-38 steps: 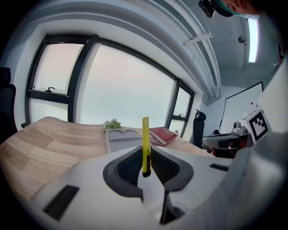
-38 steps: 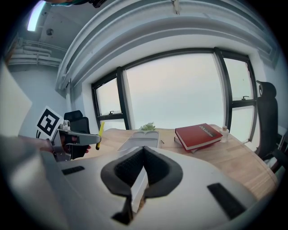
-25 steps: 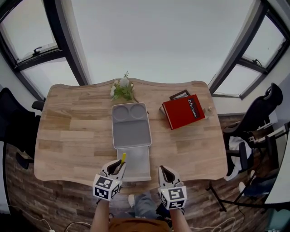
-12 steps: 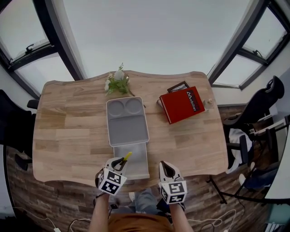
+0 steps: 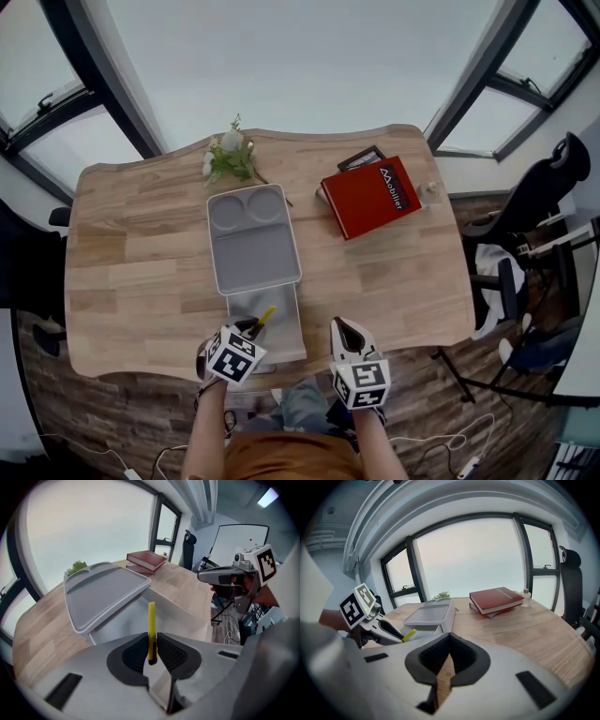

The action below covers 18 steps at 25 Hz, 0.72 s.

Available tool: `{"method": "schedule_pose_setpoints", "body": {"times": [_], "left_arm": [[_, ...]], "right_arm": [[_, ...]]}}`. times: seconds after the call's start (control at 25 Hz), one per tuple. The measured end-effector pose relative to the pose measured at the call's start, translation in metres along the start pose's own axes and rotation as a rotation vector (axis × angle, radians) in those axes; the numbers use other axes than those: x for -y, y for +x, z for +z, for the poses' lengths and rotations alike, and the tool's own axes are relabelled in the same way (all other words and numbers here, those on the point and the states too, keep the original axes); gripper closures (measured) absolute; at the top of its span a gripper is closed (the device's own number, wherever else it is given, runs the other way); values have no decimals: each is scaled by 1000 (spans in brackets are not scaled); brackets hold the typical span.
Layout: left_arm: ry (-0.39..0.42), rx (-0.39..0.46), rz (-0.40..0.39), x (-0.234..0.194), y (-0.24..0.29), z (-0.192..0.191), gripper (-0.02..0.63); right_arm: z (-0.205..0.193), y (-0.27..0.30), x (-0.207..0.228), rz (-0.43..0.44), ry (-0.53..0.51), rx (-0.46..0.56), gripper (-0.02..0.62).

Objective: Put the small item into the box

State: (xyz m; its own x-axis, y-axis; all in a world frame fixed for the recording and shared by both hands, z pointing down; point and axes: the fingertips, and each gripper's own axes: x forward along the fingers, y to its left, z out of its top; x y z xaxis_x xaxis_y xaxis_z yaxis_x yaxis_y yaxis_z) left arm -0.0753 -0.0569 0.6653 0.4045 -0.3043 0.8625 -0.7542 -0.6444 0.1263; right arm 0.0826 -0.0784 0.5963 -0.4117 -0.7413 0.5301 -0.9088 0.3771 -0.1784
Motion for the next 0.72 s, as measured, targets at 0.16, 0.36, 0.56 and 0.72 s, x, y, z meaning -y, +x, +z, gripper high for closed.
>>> {"method": "schedule_pose_setpoints", "body": {"times": [0.16, 0.36, 0.56, 0.72], "left_arm": [[4, -39, -4, 1, 5, 1, 543], [13, -109, -18, 4, 14, -2, 543], [20, -167, -16, 4, 21, -8, 543], [20, -184, -9, 3, 23, -8, 541]], "right_arm": [[-1, -2, 5, -12, 7, -4, 592], [-2, -3, 11, -21, 11, -2, 592], [-1, -3, 14, -25, 8, -4, 592], [-2, -3, 14, -22, 8, -10, 592]]}}
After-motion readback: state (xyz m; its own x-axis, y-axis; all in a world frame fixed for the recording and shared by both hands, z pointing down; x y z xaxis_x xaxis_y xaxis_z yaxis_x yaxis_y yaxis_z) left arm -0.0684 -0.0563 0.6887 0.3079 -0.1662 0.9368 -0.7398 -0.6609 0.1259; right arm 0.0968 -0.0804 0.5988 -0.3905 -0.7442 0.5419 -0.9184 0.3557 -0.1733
